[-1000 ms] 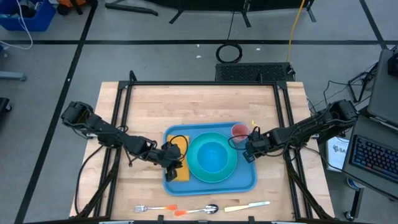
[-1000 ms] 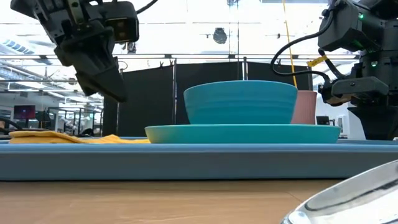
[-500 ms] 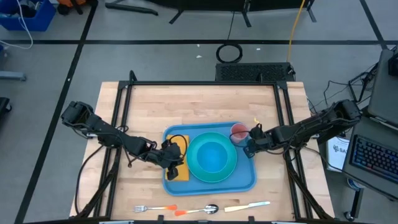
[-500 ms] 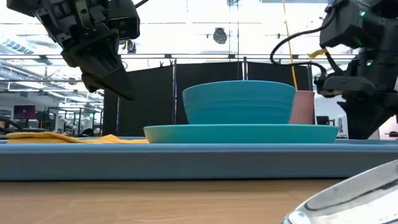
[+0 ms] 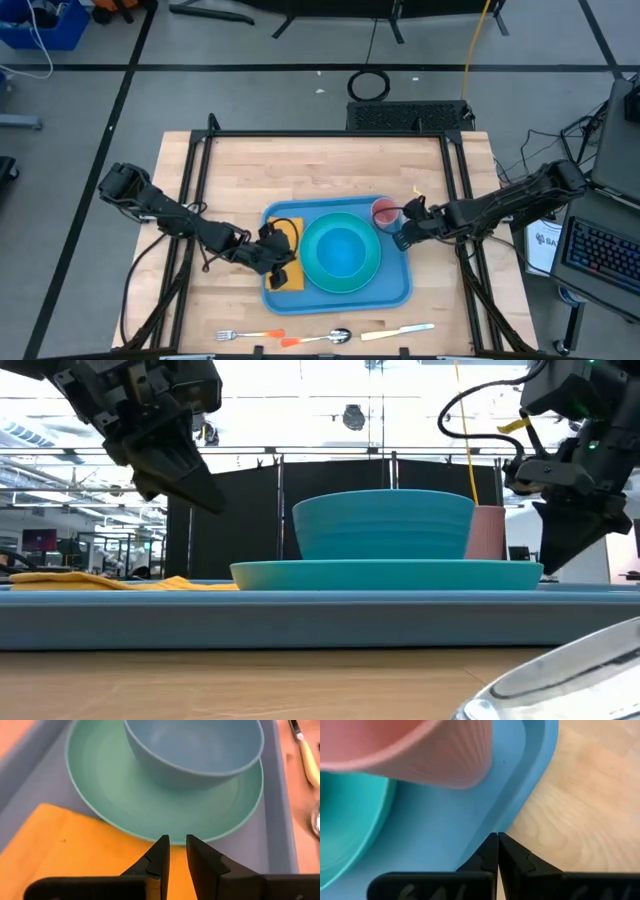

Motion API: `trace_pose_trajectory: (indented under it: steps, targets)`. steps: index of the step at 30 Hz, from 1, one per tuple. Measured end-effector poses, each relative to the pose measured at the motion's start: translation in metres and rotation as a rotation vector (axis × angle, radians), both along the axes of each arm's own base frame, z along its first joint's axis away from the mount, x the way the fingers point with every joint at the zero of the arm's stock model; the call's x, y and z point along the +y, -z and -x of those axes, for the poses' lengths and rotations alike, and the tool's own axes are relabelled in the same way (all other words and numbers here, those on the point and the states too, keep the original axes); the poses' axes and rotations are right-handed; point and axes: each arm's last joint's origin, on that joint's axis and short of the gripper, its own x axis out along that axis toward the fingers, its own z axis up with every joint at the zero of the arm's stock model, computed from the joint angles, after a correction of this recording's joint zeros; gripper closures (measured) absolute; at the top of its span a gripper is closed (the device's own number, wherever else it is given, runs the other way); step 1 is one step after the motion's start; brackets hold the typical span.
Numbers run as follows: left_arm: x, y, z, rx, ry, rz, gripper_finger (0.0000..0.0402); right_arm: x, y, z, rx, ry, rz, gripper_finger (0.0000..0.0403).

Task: Set up tray
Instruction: Put the orange fork on top of the yellow napkin

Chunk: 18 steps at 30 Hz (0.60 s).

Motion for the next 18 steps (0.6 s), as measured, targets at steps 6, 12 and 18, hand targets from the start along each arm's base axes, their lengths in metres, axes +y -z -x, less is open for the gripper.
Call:
trace_pose_trajectory:
  steps: [6, 12, 18]
  targets:
    - [-0.010, -0.007, 0.000, -0.111, -0.039, -0.070, 0.0334, -0.001, -0.005, 0.001, -0.034, -0.016, 0.042, 0.0403]
    - [-0.019, -0.011, 0.002, -0.166, -0.030, -0.096, 0.0334, -0.002, -0.011, 0.003, -0.083, -0.021, 0.121, 0.0403]
    - [-0.024, -0.011, 0.005, -0.181, -0.048, -0.129, 0.0334, -0.001, -0.019, 0.003, -0.158, -0.052, 0.204, 0.0403]
